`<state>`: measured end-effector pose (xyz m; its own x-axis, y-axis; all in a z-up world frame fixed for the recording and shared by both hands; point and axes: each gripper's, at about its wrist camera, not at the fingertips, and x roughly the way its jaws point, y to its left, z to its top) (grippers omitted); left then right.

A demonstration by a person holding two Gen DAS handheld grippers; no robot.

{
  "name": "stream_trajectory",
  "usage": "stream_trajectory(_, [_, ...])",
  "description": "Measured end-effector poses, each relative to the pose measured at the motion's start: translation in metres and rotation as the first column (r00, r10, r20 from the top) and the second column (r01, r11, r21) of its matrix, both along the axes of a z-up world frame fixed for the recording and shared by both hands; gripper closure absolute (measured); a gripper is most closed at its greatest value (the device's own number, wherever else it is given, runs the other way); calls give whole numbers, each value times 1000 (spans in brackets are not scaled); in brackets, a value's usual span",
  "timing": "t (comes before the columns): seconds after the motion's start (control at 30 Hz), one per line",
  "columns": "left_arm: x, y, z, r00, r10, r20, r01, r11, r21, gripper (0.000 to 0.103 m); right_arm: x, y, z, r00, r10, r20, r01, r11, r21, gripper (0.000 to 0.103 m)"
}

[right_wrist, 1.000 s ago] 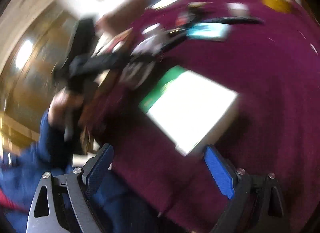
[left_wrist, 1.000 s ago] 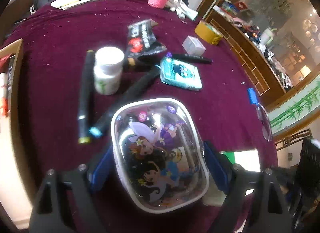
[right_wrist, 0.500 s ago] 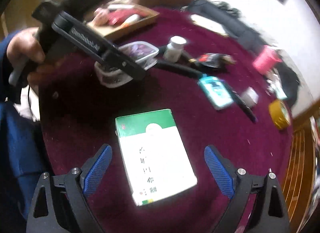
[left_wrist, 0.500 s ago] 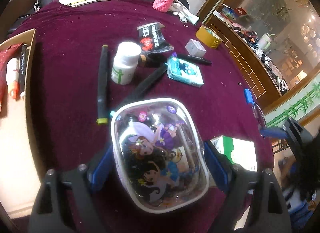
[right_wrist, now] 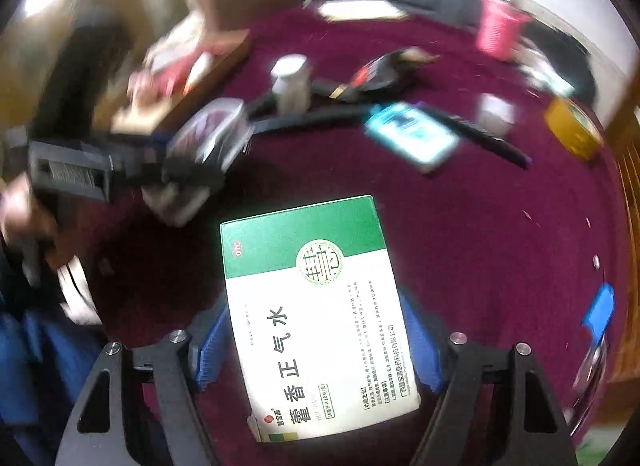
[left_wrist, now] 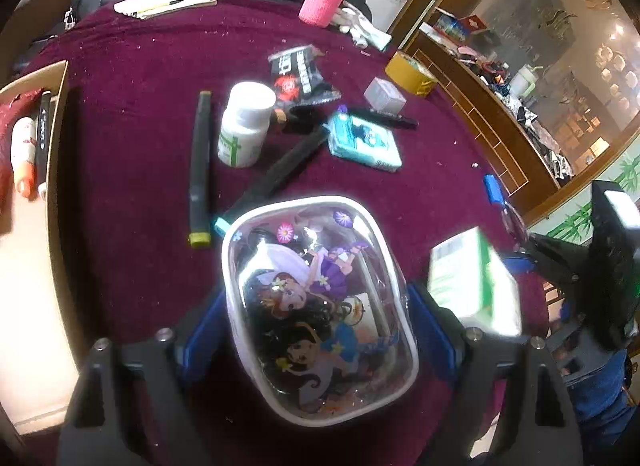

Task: Organize objects
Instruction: 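Grasp the clear cartoon pouch with the left gripper while the right grasps the green-white medicine box, then carry the pouch and medicine box over the cardboard box with both grippers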

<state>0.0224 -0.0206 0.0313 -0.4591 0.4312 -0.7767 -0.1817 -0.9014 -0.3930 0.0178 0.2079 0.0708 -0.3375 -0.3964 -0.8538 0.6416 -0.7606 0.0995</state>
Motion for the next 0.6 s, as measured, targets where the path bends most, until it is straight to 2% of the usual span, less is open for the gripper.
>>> stream_trajectory(0.1, [1, 0, 5, 1000, -6, -11, 7, 999, 36, 18, 2, 7, 10, 997, -81, -7, 80, 994, -69, 22])
stream_trajectory(0.27, [9, -6, 22, 999, 1, -49, 2, 999, 51, 18, 4, 2, 19, 988, -152, 24, 154, 978, -142, 22])
stream_trajectory(0.6, [33, -69, 64, 984, 112, -138, -100, 991, 89, 18, -4, -68, 35, 994, -95, 50, 104, 969, -223, 22])
